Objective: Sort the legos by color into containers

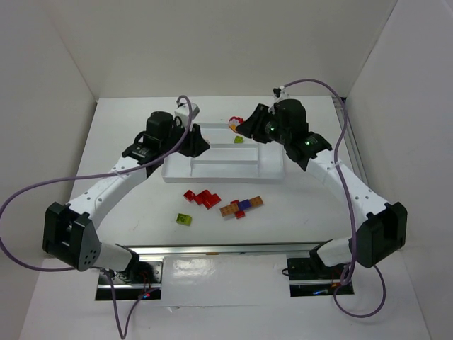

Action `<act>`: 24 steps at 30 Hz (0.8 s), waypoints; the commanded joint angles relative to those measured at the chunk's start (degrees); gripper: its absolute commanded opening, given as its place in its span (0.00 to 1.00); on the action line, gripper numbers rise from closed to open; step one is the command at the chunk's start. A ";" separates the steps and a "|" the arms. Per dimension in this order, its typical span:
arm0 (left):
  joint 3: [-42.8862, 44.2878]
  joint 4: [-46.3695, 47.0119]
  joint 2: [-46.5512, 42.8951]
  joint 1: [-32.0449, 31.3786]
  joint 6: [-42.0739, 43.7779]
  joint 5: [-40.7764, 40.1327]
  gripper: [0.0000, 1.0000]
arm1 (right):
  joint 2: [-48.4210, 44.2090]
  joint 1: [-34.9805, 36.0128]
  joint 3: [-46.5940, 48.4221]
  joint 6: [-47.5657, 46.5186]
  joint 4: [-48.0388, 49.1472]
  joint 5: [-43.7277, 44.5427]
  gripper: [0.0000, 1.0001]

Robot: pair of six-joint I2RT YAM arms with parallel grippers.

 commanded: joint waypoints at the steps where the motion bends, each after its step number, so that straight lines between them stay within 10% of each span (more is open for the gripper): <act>1: 5.74 -6.41 4.45 1.36 -3.17 -5.03 0.00 | 0.82 0.28 -1.27 -2.37 -2.32 11.15 0.00; 18: 10.94 -20.06 12.47 7.68 -11.79 -13.92 0.00 | 24.29 1.42 6.01 -8.18 -3.47 13.29 0.06; 24: 12.44 -20.06 19.14 10.33 -13.81 -12.96 0.00 | 27.72 1.42 7.69 -8.71 -3.47 13.29 0.38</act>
